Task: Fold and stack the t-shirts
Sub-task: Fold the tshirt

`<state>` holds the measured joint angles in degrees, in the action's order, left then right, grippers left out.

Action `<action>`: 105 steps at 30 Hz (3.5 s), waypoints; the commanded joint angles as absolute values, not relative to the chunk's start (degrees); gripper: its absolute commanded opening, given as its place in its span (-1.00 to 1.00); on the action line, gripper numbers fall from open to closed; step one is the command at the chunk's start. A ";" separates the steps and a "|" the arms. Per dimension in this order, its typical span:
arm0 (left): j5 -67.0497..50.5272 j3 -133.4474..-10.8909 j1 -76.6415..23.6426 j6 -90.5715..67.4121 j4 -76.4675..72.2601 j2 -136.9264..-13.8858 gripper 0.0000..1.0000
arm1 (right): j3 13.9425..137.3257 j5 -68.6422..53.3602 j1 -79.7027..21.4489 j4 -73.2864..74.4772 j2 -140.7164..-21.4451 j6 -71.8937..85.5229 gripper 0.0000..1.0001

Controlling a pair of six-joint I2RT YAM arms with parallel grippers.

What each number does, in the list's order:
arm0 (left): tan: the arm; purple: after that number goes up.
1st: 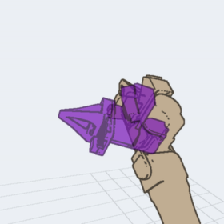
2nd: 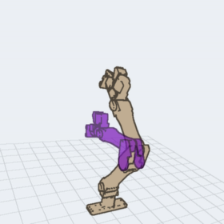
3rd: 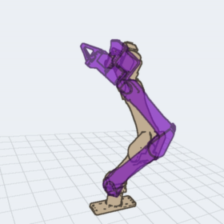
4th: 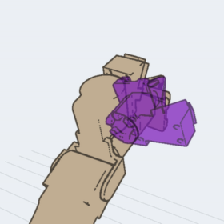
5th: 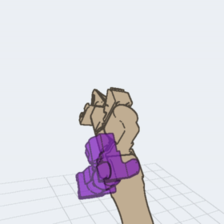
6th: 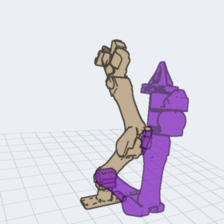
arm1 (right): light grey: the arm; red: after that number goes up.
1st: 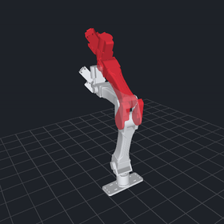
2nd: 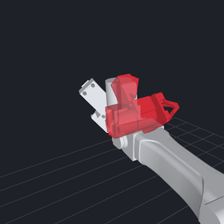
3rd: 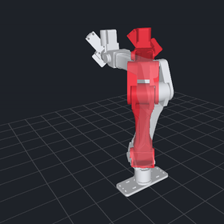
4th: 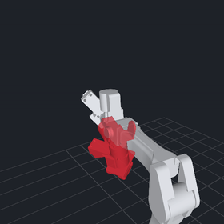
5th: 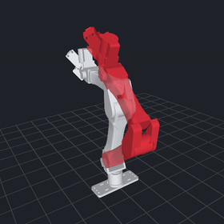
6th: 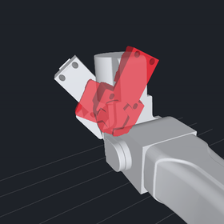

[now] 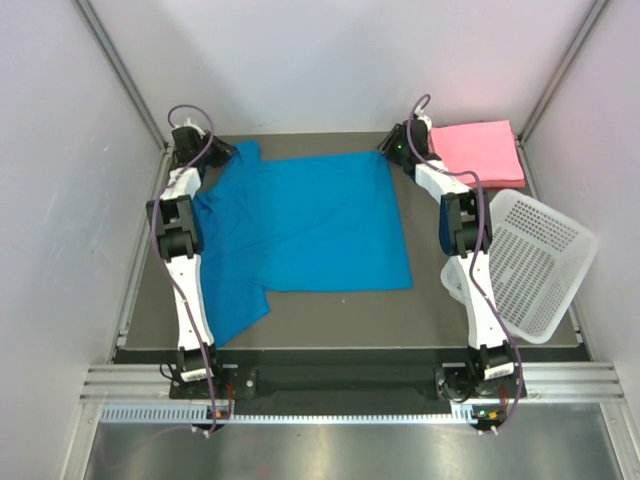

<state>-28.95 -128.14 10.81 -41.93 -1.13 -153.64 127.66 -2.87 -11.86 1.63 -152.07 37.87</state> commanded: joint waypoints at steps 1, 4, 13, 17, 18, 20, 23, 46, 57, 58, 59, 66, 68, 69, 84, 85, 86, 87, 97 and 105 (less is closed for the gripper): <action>-28.56 -131.48 10.02 -41.75 -8.17 -153.72 -0.67 | 131.30 -1.84 -11.16 -1.23 -153.98 39.46 -0.23; -28.30 -131.66 9.84 -41.92 -8.52 -152.84 -1.00 | 131.66 -2.46 -10.72 -3.24 -154.60 40.43 -0.69; -23.30 -130.61 9.23 -33.41 -0.54 -145.03 -1.00 | 131.31 -2.90 -9.76 -7.03 -151.27 37.97 -1.00; -18.55 -128.15 8.88 -26.38 3.95 -140.46 -1.00 | 127.02 -2.90 -9.41 -10.27 -147.58 34.82 -1.00; -17.94 -127.45 8.70 -25.32 5.09 -139.93 -1.00 | 125.87 -3.07 -9.49 -12.11 -146.00 34.37 -1.00; -16.79 -126.92 8.61 -22.77 6.06 -138.70 -1.00 | 123.41 -3.69 -9.49 -13.09 -144.59 33.75 -1.00; -14.60 -126.65 7.91 -19.17 8.78 -137.55 -1.00 | 120.95 -4.39 -9.49 -14.24 -142.74 33.49 -1.00; -8.00 -99.94 6.06 -9.14 10.55 -116.64 -1.00 | 87.73 -9.49 -9.84 -28.21 -122.00 30.51 -1.00; -4.14 -81.58 5.89 -12.91 13.27 -104.61 -1.00 | 70.67 -9.93 -10.02 -28.04 -112.07 25.32 -1.00; -4.04 -78.87 5.89 -13.27 13.71 -103.72 -1.00 | 68.75 -10.02 -10.11 -27.86 -111.80 25.23 -1.00; -4.04 -77.53 5.80 -13.88 13.97 -102.93 -1.00 | 67.86 -10.37 -10.28 -27.86 -111.36 25.05 -1.00; -3.87 -70.14 5.80 -21.17 23.37 -98.09 -0.70 | 62.33 -12.21 -11.60 -23.99 -109.52 24.26 -1.00; -2.03 -69.09 5.80 -21.79 25.82 -96.95 -0.64 | 61.18 -12.13 -12.12 -23.73 -108.64 24.35 -1.00; -1.41 -69.00 5.80 -22.49 26.71 -96.68 -0.47 | 60.65 -12.13 -12.30 -23.03 -108.46 24.43 -1.00; -3.77 -76.72 6.59 -21.80 26.10 -96.23 0.09 | 69.94 -13.18 -14.76 -8.36 -106.61 23.39 -0.33; -4.65 -77.34 6.68 -21.27 25.41 -97.20 0.10 | 70.66 -13.18 -14.85 -7.91 -107.22 23.03 -0.32; -5.70 -77.95 6.77 -20.14 25.05 -98.95 0.10 | 71.19 -13.18 -14.94 -7.56 -108.27 22.85 -0.31; -7.02 -79.44 6.94 -19.60 24.79 -99.75 0.10 | 72.58 -13.62 -14.94 -7.30 -108.80 22.42 -0.28; -11.07 -90.44 7.03 -17.66 30.40 -112.75 0.01 | 79.01 -17.05 -14.94 -3.95 -115.93 19.34 -0.24; -7.29 -84.30 6.50 -19.77 35.59 -108.46 -1.00 | 79.54 -17.31 -15.82 -4.48 -115.49 20.30 -0.24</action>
<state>-8.86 -86.96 6.66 -19.38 32.18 -112.51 76.82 -16.40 -14.68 -2.90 -116.66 20.97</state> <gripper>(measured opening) 0.072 0.380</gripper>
